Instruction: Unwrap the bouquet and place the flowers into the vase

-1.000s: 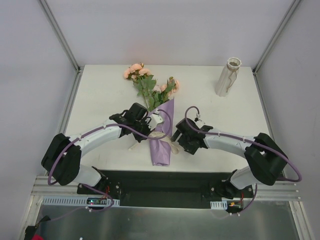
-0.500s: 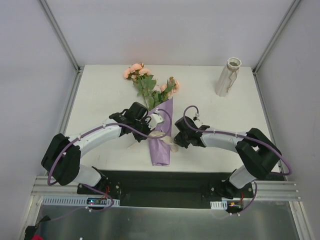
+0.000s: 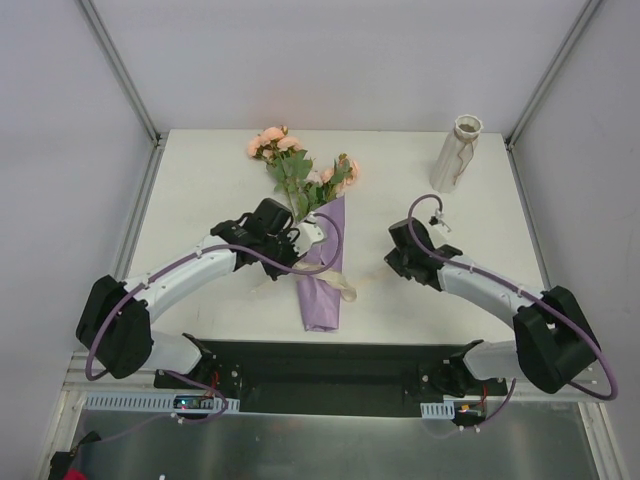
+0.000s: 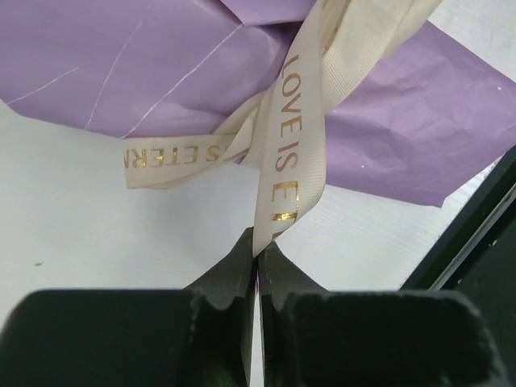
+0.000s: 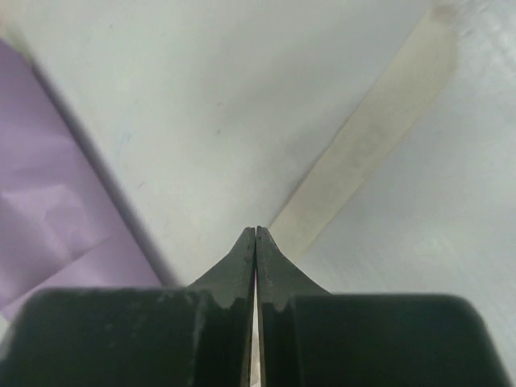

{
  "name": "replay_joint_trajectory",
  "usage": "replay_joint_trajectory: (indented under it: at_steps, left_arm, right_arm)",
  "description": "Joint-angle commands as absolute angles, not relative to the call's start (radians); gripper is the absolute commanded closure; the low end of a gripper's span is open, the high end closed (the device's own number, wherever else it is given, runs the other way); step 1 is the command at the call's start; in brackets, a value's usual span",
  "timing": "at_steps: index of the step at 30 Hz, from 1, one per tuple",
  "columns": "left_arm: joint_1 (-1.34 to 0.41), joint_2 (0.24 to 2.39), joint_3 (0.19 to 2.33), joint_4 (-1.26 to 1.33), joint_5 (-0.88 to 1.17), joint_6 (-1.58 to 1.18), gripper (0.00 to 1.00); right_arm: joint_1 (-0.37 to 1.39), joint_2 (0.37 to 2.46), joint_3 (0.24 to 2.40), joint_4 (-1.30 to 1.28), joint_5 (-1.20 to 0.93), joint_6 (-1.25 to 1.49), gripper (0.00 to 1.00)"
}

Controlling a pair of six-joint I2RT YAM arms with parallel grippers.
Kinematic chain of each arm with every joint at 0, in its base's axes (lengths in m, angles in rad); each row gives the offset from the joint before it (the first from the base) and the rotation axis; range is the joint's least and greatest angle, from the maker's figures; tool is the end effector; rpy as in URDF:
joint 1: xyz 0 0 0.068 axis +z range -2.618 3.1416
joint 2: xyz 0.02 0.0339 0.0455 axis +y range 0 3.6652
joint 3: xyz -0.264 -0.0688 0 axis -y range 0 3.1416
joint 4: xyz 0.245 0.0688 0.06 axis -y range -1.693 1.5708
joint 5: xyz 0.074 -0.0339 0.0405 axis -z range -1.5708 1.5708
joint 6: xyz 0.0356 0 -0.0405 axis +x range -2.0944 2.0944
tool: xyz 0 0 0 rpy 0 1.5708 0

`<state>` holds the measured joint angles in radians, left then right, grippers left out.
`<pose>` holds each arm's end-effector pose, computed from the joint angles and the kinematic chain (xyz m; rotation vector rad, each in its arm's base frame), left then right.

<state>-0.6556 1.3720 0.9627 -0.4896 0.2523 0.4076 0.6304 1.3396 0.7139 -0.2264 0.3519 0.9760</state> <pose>0.2197 -0.1802 0.2449 1.3486 2.0771 -0.4182 0.2205 0.1457 0.1948 0.5653 2.3151 0.3492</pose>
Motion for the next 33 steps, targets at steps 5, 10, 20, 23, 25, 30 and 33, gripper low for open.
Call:
replay_joint_trajectory:
  at_steps: [5,10,20,23,25,30,33]
  left_arm:
    - [-0.663,1.292,0.969,-0.572,0.232,0.439,1.0]
    - [-0.663,1.301,0.976,-0.572,0.242,0.437,1.0]
    - [-0.663,1.307,0.985,-0.571,0.245,0.439,1.0]
    - [-0.663,1.312,0.988,-0.571,0.252,0.44,1.0]
    - [-0.663,1.316,0.991,-0.571,0.253,0.44,1.0]
    - [-0.663,1.324,0.994,-0.572,0.255,0.448,1.0]
    - [-0.663,1.328,0.996,-0.572,0.258,0.449,1.0]
  right_arm:
    - [0.604,1.331,0.765,-0.347,0.354,0.848,0.41]
    - [0.661,1.376,0.793,-0.368,0.387,0.884,0.24]
    - [0.663,1.534,0.933,-0.459,0.433,0.851,0.35]
    - [0.663,1.563,0.948,-0.466,0.42,0.87,0.38]
    - [0.663,1.584,0.957,-0.474,0.413,0.877,0.39]
    - [0.684,1.611,0.968,-0.479,0.376,0.902,0.39]
    - [0.709,1.623,0.969,-0.473,0.35,0.916,0.36]
